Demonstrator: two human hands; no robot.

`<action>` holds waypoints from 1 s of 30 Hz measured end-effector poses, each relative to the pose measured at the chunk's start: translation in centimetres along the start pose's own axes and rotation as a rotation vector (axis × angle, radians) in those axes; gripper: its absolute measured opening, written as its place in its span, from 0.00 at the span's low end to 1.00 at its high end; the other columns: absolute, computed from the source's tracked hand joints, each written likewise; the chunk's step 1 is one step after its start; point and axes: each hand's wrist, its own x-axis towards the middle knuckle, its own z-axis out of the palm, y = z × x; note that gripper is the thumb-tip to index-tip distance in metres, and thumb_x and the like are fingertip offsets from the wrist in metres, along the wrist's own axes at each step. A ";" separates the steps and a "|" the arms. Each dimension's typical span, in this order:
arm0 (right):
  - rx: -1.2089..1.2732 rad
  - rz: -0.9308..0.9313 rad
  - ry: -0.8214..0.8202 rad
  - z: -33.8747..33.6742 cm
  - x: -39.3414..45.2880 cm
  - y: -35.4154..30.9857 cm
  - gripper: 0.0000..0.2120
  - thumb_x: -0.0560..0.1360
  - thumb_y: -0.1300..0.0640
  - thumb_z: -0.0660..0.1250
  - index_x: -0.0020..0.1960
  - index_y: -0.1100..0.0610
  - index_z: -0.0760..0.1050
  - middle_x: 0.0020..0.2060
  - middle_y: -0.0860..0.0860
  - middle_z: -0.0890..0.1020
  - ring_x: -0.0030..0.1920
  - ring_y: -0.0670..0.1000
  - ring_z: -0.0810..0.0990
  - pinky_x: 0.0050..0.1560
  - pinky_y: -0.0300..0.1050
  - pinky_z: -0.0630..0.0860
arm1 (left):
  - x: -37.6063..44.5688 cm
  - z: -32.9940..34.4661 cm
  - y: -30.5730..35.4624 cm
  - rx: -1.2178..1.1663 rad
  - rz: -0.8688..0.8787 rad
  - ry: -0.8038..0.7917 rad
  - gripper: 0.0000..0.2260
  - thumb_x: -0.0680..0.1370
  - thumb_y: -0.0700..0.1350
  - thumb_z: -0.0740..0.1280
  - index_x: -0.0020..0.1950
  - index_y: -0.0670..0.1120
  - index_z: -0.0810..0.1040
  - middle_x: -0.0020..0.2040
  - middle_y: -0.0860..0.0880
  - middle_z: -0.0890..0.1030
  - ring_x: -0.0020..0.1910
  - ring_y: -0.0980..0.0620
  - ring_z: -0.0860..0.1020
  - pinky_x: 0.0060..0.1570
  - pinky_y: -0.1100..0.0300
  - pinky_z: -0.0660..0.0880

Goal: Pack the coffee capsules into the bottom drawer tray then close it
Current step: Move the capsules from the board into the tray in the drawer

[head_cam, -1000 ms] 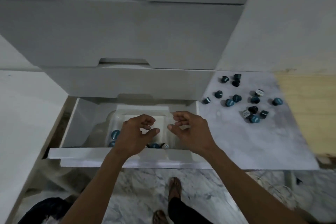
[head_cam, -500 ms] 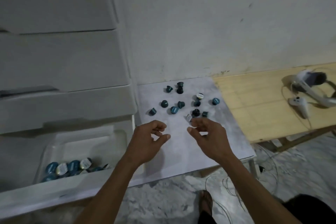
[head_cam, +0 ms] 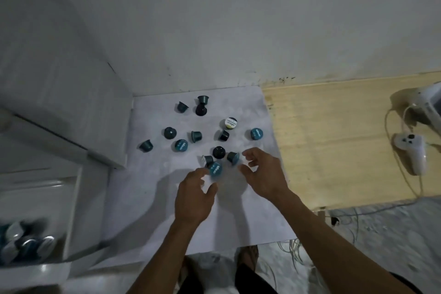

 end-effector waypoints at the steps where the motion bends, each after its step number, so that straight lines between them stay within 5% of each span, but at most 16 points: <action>1: -0.013 -0.005 -0.014 0.6 0.7 0.6 0.17 0.72 0.56 0.73 0.60 0.53 0.76 0.52 0.52 0.83 0.47 0.48 0.80 0.46 0.39 0.76 | 0.3 1.0 0.1 0.004 -0.011 0.020 0.18 0.74 0.45 0.73 0.62 0.47 0.76 0.56 0.48 0.80 0.49 0.55 0.77 0.48 0.60 0.73; 5: -0.065 -0.063 -0.049 3.2 2.9 2.1 0.26 0.72 0.53 0.73 0.68 0.53 0.70 0.60 0.54 0.79 0.59 0.56 0.77 0.56 0.48 0.75 | 1.8 3.8 0.2 0.025 -0.055 0.091 0.21 0.74 0.49 0.72 0.65 0.51 0.72 0.60 0.50 0.78 0.58 0.49 0.77 0.53 0.49 0.79; 7: -0.102 -0.074 -0.071 4.0 3.7 2.5 0.27 0.72 0.52 0.72 0.68 0.52 0.69 0.62 0.52 0.78 0.62 0.55 0.74 0.57 0.47 0.72 | 2.6 4.5 0.5 0.082 -0.065 0.131 0.22 0.74 0.51 0.72 0.65 0.51 0.72 0.62 0.50 0.77 0.60 0.49 0.75 0.54 0.52 0.77; 12: -0.178 -0.171 -0.072 4.7 5.1 3.2 0.13 0.73 0.56 0.69 0.57 0.54 0.76 0.50 0.53 0.80 0.52 0.58 0.75 0.49 0.50 0.74 | 4.6 5.5 1.1 0.159 -0.108 0.150 0.20 0.75 0.51 0.71 0.65 0.49 0.73 0.60 0.48 0.78 0.60 0.49 0.76 0.51 0.60 0.71; 18: -0.282 -0.240 -0.154 3.4 5.7 2.5 0.14 0.72 0.54 0.70 0.55 0.58 0.76 0.43 0.54 0.74 0.42 0.56 0.76 0.43 0.46 0.76 | 5.4 4.5 -1.0 0.166 0.068 0.132 0.11 0.75 0.45 0.72 0.56 0.44 0.79 0.53 0.46 0.82 0.53 0.48 0.79 0.55 0.60 0.75; 26: -0.276 -0.223 -0.153 4.0 4.7 3.3 0.26 0.73 0.51 0.70 0.69 0.53 0.68 0.57 0.55 0.76 0.56 0.57 0.75 0.53 0.50 0.76 | 3.9 4.0 -2.9 0.068 0.112 0.101 0.22 0.73 0.45 0.75 0.64 0.42 0.75 0.61 0.43 0.78 0.60 0.45 0.77 0.58 0.48 0.78; 30: -0.172 -0.249 0.023 4.9 3.2 5.2 0.20 0.73 0.55 0.72 0.62 0.54 0.73 0.58 0.52 0.79 0.57 0.54 0.75 0.53 0.49 0.78 | 3.1 4.4 -3.4 0.009 0.150 0.164 0.19 0.74 0.42 0.73 0.64 0.42 0.75 0.60 0.43 0.79 0.59 0.45 0.77 0.56 0.48 0.78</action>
